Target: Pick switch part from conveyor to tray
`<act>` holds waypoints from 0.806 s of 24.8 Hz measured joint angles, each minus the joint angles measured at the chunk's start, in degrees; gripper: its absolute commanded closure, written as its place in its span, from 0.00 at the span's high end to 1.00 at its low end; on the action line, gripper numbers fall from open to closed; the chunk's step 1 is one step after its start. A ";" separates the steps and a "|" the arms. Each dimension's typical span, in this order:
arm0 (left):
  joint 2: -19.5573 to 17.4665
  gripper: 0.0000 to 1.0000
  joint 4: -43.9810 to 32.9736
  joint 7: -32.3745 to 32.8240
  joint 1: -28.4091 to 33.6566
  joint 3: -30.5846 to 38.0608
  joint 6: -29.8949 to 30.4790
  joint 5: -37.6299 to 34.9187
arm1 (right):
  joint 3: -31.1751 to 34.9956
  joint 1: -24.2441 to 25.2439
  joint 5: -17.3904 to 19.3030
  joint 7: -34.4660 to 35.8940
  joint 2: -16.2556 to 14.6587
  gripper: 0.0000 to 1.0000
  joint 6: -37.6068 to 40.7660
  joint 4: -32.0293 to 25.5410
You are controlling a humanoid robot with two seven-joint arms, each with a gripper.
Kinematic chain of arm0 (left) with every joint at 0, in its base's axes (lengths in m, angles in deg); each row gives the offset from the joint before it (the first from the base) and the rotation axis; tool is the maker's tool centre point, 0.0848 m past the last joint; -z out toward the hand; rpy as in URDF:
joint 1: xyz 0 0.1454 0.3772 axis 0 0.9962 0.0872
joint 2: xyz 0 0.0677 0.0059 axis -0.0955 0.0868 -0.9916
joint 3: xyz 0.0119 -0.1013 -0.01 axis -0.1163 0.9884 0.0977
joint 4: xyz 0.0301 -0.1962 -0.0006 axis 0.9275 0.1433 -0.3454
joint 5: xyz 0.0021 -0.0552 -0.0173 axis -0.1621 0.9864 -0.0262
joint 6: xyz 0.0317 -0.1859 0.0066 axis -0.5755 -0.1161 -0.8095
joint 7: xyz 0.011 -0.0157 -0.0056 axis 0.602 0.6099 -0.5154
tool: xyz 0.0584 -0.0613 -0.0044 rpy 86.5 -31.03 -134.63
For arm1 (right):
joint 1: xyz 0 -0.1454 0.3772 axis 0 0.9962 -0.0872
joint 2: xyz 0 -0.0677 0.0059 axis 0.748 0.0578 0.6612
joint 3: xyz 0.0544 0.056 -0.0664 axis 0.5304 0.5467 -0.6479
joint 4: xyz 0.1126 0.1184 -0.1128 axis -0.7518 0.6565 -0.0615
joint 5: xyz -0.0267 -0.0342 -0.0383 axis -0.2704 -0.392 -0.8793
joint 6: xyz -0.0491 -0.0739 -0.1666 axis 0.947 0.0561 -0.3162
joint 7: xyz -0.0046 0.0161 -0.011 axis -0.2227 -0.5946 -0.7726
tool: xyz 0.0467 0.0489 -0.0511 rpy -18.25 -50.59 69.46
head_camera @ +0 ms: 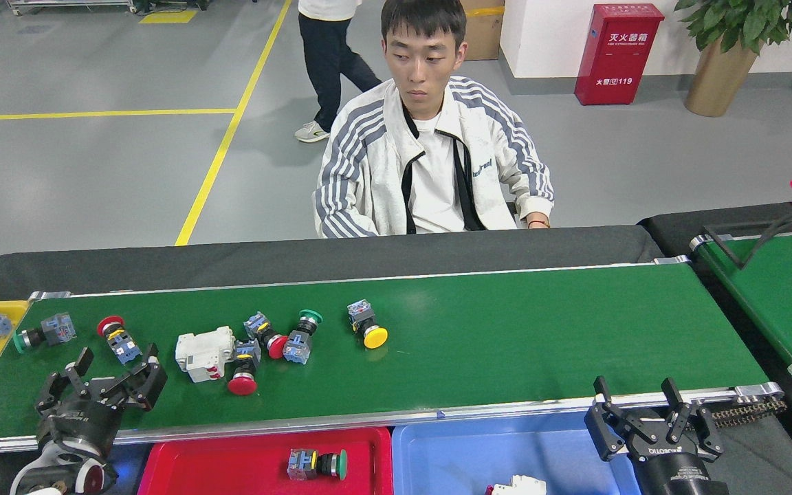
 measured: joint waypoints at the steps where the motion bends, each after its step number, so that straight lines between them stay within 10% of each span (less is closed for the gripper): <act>1: -0.26 0.99 1.40 0.00 -0.93 -0.39 -1.00 0.00 | -0.08 -0.08 0.00 -0.01 0.00 1.00 0.02 0.00; 5: -2.59 0.89 11.76 -0.55 -7.62 -2.96 -7.19 0.00 | -2.77 -0.07 0.00 -0.02 -0.02 1.00 0.08 0.00; 11: -4.87 0.22 26.35 -7.10 -16.11 -4.13 -12.81 0.07 | -3.47 0.07 0.00 -0.05 -1.00 1.00 0.08 0.00; 20: -5.24 0.06 18.18 -12.76 -8.54 -4.20 -4.36 1.17 | -4.35 1.01 -0.07 -0.07 -1.00 1.00 0.22 0.01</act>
